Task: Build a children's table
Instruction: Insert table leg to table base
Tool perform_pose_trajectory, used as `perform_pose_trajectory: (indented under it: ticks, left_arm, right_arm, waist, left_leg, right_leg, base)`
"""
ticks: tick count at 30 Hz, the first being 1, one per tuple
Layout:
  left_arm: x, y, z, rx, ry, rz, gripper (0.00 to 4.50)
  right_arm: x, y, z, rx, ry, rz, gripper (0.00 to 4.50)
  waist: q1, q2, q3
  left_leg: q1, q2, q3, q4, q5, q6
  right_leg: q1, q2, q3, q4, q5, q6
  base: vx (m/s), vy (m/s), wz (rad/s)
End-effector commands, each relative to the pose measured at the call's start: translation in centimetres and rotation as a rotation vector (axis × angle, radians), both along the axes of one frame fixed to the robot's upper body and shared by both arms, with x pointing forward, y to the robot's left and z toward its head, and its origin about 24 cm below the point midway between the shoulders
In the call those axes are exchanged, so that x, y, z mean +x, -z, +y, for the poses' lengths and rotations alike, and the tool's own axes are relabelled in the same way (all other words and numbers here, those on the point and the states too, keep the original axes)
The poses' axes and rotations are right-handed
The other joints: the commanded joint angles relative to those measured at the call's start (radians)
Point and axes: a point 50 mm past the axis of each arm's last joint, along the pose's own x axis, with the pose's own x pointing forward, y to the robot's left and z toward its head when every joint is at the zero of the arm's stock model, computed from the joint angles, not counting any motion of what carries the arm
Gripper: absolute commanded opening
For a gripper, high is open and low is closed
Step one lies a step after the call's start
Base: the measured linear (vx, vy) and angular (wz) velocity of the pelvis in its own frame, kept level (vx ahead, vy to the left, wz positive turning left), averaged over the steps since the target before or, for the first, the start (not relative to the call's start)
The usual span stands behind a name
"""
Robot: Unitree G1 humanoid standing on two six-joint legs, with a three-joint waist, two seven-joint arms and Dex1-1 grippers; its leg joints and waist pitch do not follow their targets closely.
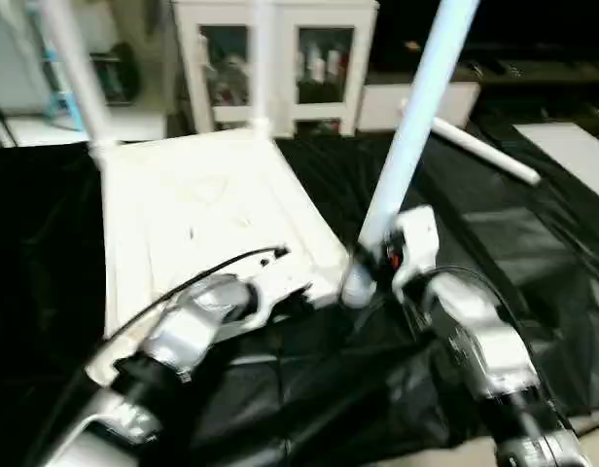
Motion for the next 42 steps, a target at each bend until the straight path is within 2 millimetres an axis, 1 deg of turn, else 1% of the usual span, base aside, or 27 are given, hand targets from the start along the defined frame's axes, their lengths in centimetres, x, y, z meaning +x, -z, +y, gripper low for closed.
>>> perform_pose_trajectory:
  ticks: [1, 2, 3, 4, 5, 6, 7, 8, 9, 10, 11, 12, 13, 15, 19, 24, 25, 27, 28, 30, 32, 34, 35, 37, 39, 41, 42]
  left_arm:
    - [1.2, -1.5, -1.7, -0.077, -0.110, -0.041, 0.00]
    - [1.3, -1.5, -1.9, -0.081, -0.122, -0.041, 0.00]
    - [1.8, -1.8, -2.5, -0.092, -0.175, -0.046, 0.00]
    - [2.3, -2.2, -3.1, -0.101, -0.225, -0.064, 0.00]
    - [3.2, -3.0, -4.7, -0.126, -0.294, -0.101, 0.00]
    - [3.5, -3.3, -5.3, -0.138, -0.320, -0.117, 0.00]
    - [3.5, -3.3, -5.3, -0.138, -0.320, -0.117, 0.00]
    - [3.7, -3.7, -6.3, -0.159, -0.346, -0.127, 0.00]
    - [3.7, -3.8, -6.5, -0.163, -0.350, -0.130, 0.00]
    - [3.7, -3.9, -6.7, -0.165, -0.350, -0.139, 0.00]
    - [3.7, -3.9, -6.8, -0.163, -0.350, -0.138, 0.00]
    - [3.7, -3.8, -6.8, -0.159, -0.351, -0.135, 0.00]
    - [3.7, -3.8, -6.7, -0.156, -0.352, -0.133, 0.00]
    - [3.8, -3.7, -6.6, -0.149, -0.361, -0.132, 0.00]
    - [4.0, -3.5, -6.4, -0.137, -0.381, -0.129, 0.00]
    - [4.1, -3.3, -6.3, -0.132, -0.385, -0.128, 0.00]
    - [4.1, -3.3, -6.2, -0.132, -0.383, -0.128, 0.00]
    - [4.1, -3.2, -6.1, -0.132, -0.374, -0.124, 0.00]
    - [4.1, -3.2, -5.9, -0.131, -0.363, -0.123, 0.00]
    - [4.1, -3.2, -5.6, -0.129, -0.350, -0.126, 0.00]
    - [4.2, -3.2, -5.3, -0.133, -0.338, -0.132, 0.00]
    - [4.2, -3.4, -4.9, -0.138, -0.316, -0.139, 0.00]
    - [4.2, -3.3, -4.8, -0.135, -0.303, -0.137, 0.00]
    - [3.8, -3.2, -4.1, -0.126, -0.236, -0.136, 0.00]
    - [3.8, -3.3, -4.1, -0.128, -0.223, -0.139, 0.00]
    - [2.9, -3.0, -3.5, -0.117, -0.127, -0.107, 0.00]
    - [2.5, -2.9, -3.3, -0.113, -0.092, -0.094, 0.00]
  right_arm:
    - [-0.1, 4.6, -5.1, -0.137, 0.340, 0.220, 1.85]
    - [0.0, 4.5, -5.1, -0.138, 0.348, 0.218, 1.85]
    - [0.4, 4.4, -5.1, -0.139, 0.378, 0.213, 1.85]
    - [0.8, 4.3, -5.0, -0.144, 0.407, 0.211, 1.85]
    - [1.9, 3.9, -4.8, -0.161, 0.467, 0.199, 1.85]
    - [2.2, 3.8, -4.6, -0.170, 0.489, 0.192, 1.85]
    - [2.2, 3.8, -4.6, -0.170, 0.489, 0.192, 1.85]
    - [3.0, 3.3, -4.2, -0.184, 0.528, 0.176, 1.85]
    - [3.1, 3.2, -4.2, -0.186, 0.533, 0.170, 1.85]
    - [3.3, 3.0, -3.9, -0.187, 0.534, 0.162, 1.85]
    - [3.5, 2.9, -3.7, -0.185, 0.538, 0.161, 1.85]
    - [3.6, 2.9, -3.5, -0.181, 0.535, 0.163, 1.85]
    - [3.7, 2.9, -3.3, -0.179, 0.533, 0.164, 1.85]
    - [3.8, 2.9, -3.1, -0.178, 0.536, 0.165, 1.85]
    - [4.0, 3.0, -2.9, -0.174, 0.543, 0.161, 1.85]
    - [4.5, 2.4, -2.5, -0.135, 0.513, 0.119, 1.85]
    - [4.6, 2.1, -2.3, -0.129, 0.499, 0.104, 2.20]
    - [4.8, 1.7, -2.0, -0.116, 0.472, 0.073, 2.55]
    - [4.9, 1.3, -1.8, -0.100, 0.438, 0.047, 2.57]
    - [5.0, 0.6, -1.3, -0.072, 0.379, -0.001, 2.67]
    - [4.9, 0.1, -1.2, -0.053, 0.349, -0.030, 3.02]
    - [4.8, -0.5, -1.1, -0.027, 0.302, -0.076, 3.06]
    - [4.6, -0.7, -1.2, -0.020, 0.288, -0.088, 3.13]
    - [3.8, -1.2, -1.6, 0.000, 0.222, -0.130, 3.45]
    - [3.7, -1.2, -1.6, 0.003, 0.212, -0.133, 3.50]
    - [2.2, -1.5, -2.2, -0.005, 0.132, -0.154, 3.57]
    - [1.6, -1.6, -2.4, -0.009, 0.106, -0.155, 3.85]
  waist:
    - [0.032, -0.049, -0.030]
    - [0.026, -0.046, -0.027]
    - [0.026, -0.046, -0.027]
    - [0.047, -0.008, -0.044]
    - [0.029, -0.001, -0.057]
    - [0.016, 0.004, -0.064]
    - [0.010, -0.003, -0.050]
    - [0.000, -0.007, -0.046]
    - [-0.006, -0.010, -0.045]
    - [-0.005, -0.008, -0.049]
    - [-0.004, -0.010, -0.055]
    - [-0.004, -0.016, -0.059]
    - [0.002, -0.013, -0.059]
    - [0.004, -0.016, -0.059]
    - [0.008, -0.022, -0.062]
    - [0.010, -0.019, -0.064]
    - [0.011, -0.019, -0.064]
    - [0.011, -0.019, -0.065]
    - [0.013, -0.012, -0.064]
    - [0.014, -0.015, -0.066]
    - [0.017, -0.012, -0.073]
    - [0.016, -0.009, -0.070]
    - [0.016, -0.005, -0.071]
    - [0.020, -0.008, -0.071]
    - [0.021, -0.007, -0.072]
    - [0.030, 0.001, -0.068]
    - [0.033, 0.003, -0.069]
  left_leg:
    - [0.087, 0.028, 0.015, -0.007, -0.564, -0.061]
    - [0.059, -0.014, -0.056, 0.143, -0.139, 0.023]
    - [0.059, -0.014, -0.056, 0.143, -0.139, 0.023]
    - [-0.066, 0.037, -0.096, 0.004, -0.039, -0.028]
    - [0.018, 0.054, -0.073, -0.004, -0.031, -0.038]
    - [0.028, 0.056, -0.065, -0.011, -0.072, -0.043]
    - [0.008, 0.050, -0.048, -0.028, -0.264, -0.026]
    - [0.009, 0.040, -0.038, -0.023, -0.429, -0.013]
    - [0.004, 0.036, -0.042, -0.022, -0.481, -0.010]
    - [0.002, 0.038, -0.044, -0.024, -0.477, -0.008]
    - [-0.008, 0.043, -0.045, -0.030, -0.428, 0.001]
    - [-0.016, 0.044, -0.044, -0.031, -0.387, 0.008]
    - [-0.018, 0.048, -0.041, -0.031, -0.330, 0.019]
    - [-0.024, 0.048, -0.032, -0.027, -0.277, 0.037]
    - [-0.025, 0.047, -0.024, -0.019, -0.218, 0.062]
    - [-0.024, 0.050, -0.020, -0.015, -0.173, 0.086]
    - [-0.024, 0.050, -0.020, -0.014, -0.165, 0.094]
    - [-0.024, 0.051, -0.018, -0.013, -0.161, 0.103]
    - [-0.022, 0.051, -0.017, -0.013, -0.161, 0.106]
    - [-0.021, 0.053, -0.014, -0.011, -0.160, 0.108]
    - [-0.023, 0.053, -0.013, -0.004, -0.100, 0.130]
    - [-0.024, 0.051, -0.011, -0.003, -0.088, 0.152]
    - [-0.023, 0.052, -0.010, -0.002, -0.089, 0.158]
    - [-0.021, 0.054, -0.010, 0.000, -0.074, 0.172]
    - [-0.021, 0.056, -0.010, 0.000, -0.061, 0.178]
    - [-0.018, 0.059, -0.011, -0.003, -0.060, 0.173]
    - [-0.017, 0.062, -0.011, -0.002, -0.057, 0.173]
  right_leg:
    - [-0.103, -0.038, 0.058, -0.145, -0.675, 0.020]
    - [-0.103, -0.135, 0.127, -0.228, -1.005, -0.015]
    - [-0.103, -0.135, 0.127, -0.228, -1.005, -0.015]
    - [0.040, -0.095, 0.065, -0.098, -0.519, -0.066]
    - [-0.026, -0.016, 0.035, -0.065, -0.040, -0.133]
    - [-0.026, -0.004, 0.031, -0.058, 0.062, -0.173]
    - [-0.019, -0.010, 0.035, -0.080, -0.021, -0.209]
    - [-0.032, -0.019, 0.039, -0.104, -0.249, -0.189]
    - [-0.036, -0.024, 0.037, -0.119, -0.389, -0.138]
    - [-0.033, -0.026, 0.037, -0.121, -0.403, -0.119]
    - [-0.025, -0.029, 0.038, -0.122, -0.355, -0.103]
    - [-0.019, -0.030, 0.039, -0.118, -0.307, -0.107]
    - [-0.020, -0.030, 0.041, -0.113, -0.227, -0.128]
    - [-0.017, -0.030, 0.043, -0.106, -0.168, -0.161]
    - [-0.015, -0.032, 0.044, -0.099, -0.122, -0.189]
    - [-0.011, -0.033, 0.042, -0.092, -0.064, -0.218]
    - [-0.010, -0.033, 0.042, -0.091, -0.055, -0.222]
    - [-0.009, -0.033, 0.042, -0.091, -0.054, -0.225]
    - [-0.010, -0.033, 0.042, -0.090, -0.056, -0.230]
    - [-0.010, -0.033, 0.042, -0.091, -0.047, -0.239]
    - [-0.005, -0.031, 0.041, -0.079, 0.048, -0.255]
    - [-0.005, -0.030, 0.041, -0.077, 0.069, -0.268]
    - [-0.005, -0.031, 0.042, -0.077, 0.066, -0.271]
    - [-0.004, -0.029, 0.042, -0.075, 0.093, -0.276]
    - [-0.004, -0.029, 0.042, -0.072, 0.104, -0.283]
    - [-0.002, -0.029, 0.042, -0.073, 0.087, -0.284]
    - [-0.002, -0.030, 0.043, -0.071, 0.093, -0.282]
  base:
    - [-0.018, -0.149, 0.21]
    - [-0.018, -0.149, 0.21]
    - [0.055, -0.039, -0.41]
    - [0.054, 0.066, -0.29]
    - [0.054, 0.066, -0.29]
    - [-0.073, 0.015, 0.28]
    - [0.000, 0.000, 0.00]
    - [-0.068, -0.016, 0.16]
    - [0.000, 0.000, 0.00]
    - [0.000, 0.000, 0.00]
    - [0.000, 0.000, 0.00]
    - [0.000, 0.000, 0.00]
    - [0.000, 0.000, 0.00]
    - [0.000, 0.000, 0.00]
    - [0.000, 0.000, 0.00]
    - [0.000, 0.000, 0.00]
    - [0.000, 0.000, 0.00]
    - [0.000, 0.000, 0.00]
    - [0.000, 0.000, 0.00]
    - [0.000, 0.000, 0.00]
    - [0.000, 0.000, 0.00]
    - [0.000, 0.000, 0.00]
    - [0.000, 0.000, 0.00]
    - [0.000, 0.000, 0.00]
    - [0.000, 0.000, 0.00]
    - [0.000, 0.000, 0.00]
    - [0.000, 0.000, 0.00]
